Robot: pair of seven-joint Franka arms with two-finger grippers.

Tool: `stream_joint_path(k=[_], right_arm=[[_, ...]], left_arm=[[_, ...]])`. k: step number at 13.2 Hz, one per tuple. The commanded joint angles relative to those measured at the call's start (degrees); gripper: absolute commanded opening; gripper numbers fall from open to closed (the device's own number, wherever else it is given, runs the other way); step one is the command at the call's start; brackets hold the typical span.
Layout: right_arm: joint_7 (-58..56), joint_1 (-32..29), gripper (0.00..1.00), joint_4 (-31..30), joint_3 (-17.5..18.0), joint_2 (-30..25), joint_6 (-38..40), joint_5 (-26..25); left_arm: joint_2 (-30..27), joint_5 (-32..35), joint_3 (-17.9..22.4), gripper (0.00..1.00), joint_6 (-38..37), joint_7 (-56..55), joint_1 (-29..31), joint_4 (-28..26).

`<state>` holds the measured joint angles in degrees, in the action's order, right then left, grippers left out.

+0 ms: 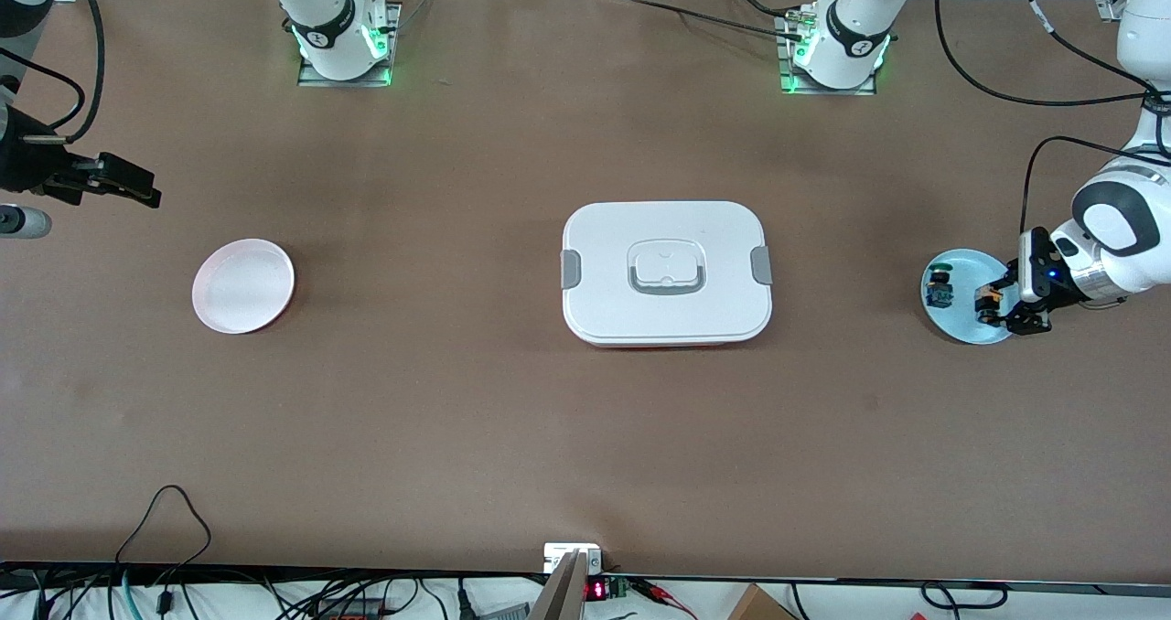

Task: Transfer orange switch to right arm and place
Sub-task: 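Lift the switch with the left gripper and carry it over the box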

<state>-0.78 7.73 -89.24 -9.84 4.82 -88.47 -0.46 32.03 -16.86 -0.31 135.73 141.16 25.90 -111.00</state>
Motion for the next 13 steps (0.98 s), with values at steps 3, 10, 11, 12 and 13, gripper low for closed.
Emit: stream_joint_path(k=[3,10,11,12,13], right_arm=[[-0.46,-0.34,1.0,0.47,0.09,-0.08,0.84,0.54],[0.25,0.1,1.0,0.56,0.35,-0.16,0.41,0.2],[0.25,0.1,1.0,0.56,0.35,-0.16,0.32,0.19],[-0.01,0.1,1.0,0.64,0.26,-0.16,0.4,0.19],[-0.36,0.01,1.0,0.73,0.18,-0.25,0.66,0.45]], left_arm=[[-1.09,-6.59,-0.92,0.0,-3.17,2.8,1.87,0.08],[-1.36,-17.21,-11.97,0.0,-41.65,-12.18,0.03,20.19],[-1.36,-22.2,-15.13,0.0,-44.21,-18.75,0.29,20.29],[-1.36,-27.38,-17.77,0.0,-46.59,-24.04,0.21,20.29],[-1.45,-31.26,-21.27,0.0,-48.44,-27.49,0.03,20.29]])
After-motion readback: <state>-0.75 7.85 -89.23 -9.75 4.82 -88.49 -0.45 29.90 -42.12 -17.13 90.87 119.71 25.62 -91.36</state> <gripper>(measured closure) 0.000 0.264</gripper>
